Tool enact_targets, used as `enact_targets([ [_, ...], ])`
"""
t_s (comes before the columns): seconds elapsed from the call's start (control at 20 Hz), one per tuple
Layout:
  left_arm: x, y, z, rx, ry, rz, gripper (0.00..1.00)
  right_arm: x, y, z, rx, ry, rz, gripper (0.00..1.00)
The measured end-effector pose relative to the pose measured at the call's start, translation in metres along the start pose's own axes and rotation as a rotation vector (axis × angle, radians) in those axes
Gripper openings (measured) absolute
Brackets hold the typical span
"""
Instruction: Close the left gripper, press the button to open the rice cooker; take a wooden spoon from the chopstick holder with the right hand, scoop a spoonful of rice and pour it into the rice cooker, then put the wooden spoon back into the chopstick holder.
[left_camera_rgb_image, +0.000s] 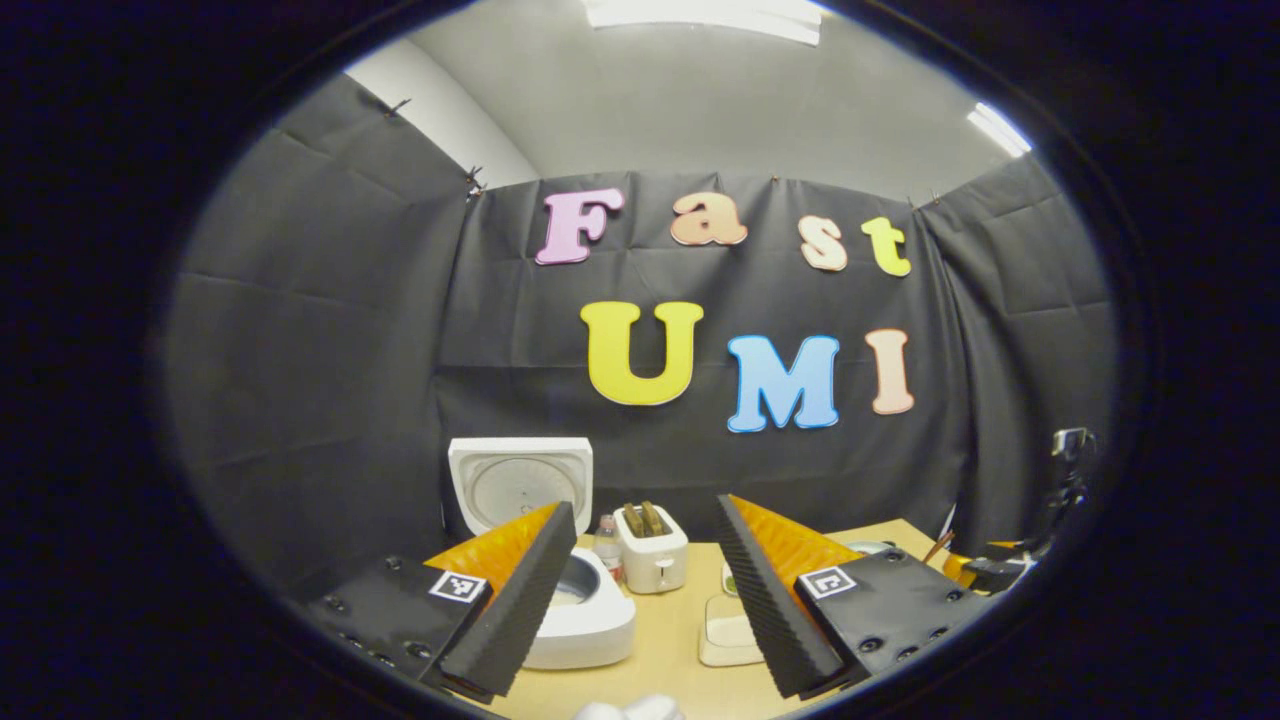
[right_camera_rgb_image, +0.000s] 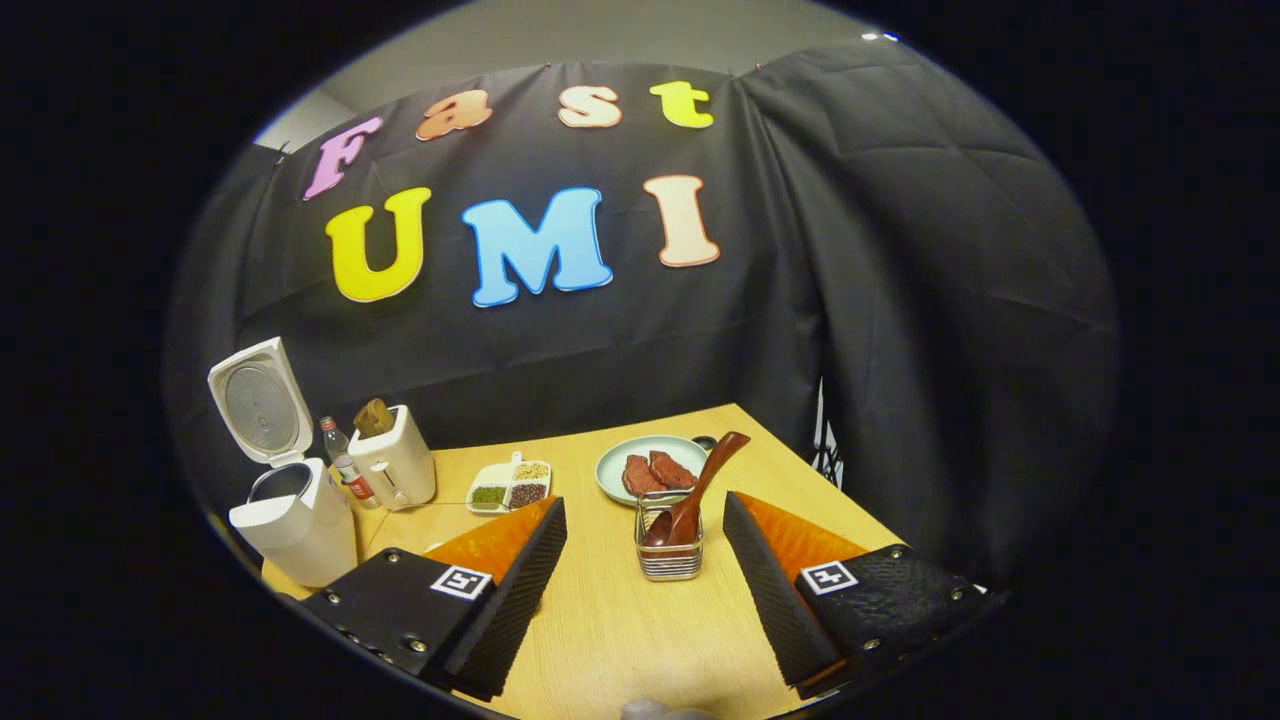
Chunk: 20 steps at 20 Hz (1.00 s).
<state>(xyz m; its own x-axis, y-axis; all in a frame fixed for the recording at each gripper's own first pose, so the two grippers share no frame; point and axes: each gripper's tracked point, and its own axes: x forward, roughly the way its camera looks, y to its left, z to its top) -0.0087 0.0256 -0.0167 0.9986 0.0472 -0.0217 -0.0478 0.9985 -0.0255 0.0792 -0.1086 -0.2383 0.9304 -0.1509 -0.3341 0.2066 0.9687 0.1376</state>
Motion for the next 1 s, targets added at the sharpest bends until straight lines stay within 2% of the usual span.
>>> enact_targets([
  [0.45, 0.032, -0.038, 0.000, 0.020, 0.036, 0.083, 0.99, 0.155, -0.049, -0.039, 0.082, 0.092, -0.036, 0.98],
  [0.85, 0.050, -0.043, -0.030, 0.057, 0.102, 0.172, 0.96, 0.223, -0.053, -0.060, 0.114, 0.130, -0.010, 0.97],
  [0.9, 0.052, -0.043, -0.030, 0.060, 0.104, 0.181, 0.98, 0.225, -0.053, -0.061, 0.121, 0.137, -0.003, 0.96],
  [0.95, 0.052, -0.043, -0.032, 0.066, 0.108, 0.186, 0.99, 0.228, -0.052, -0.060, 0.130, 0.141, 0.004, 0.88],
  [1.0, 0.053, -0.044, -0.033, 0.073, 0.109, 0.189, 0.96, 0.230, -0.049, -0.060, 0.137, 0.140, 0.028, 0.82],
])
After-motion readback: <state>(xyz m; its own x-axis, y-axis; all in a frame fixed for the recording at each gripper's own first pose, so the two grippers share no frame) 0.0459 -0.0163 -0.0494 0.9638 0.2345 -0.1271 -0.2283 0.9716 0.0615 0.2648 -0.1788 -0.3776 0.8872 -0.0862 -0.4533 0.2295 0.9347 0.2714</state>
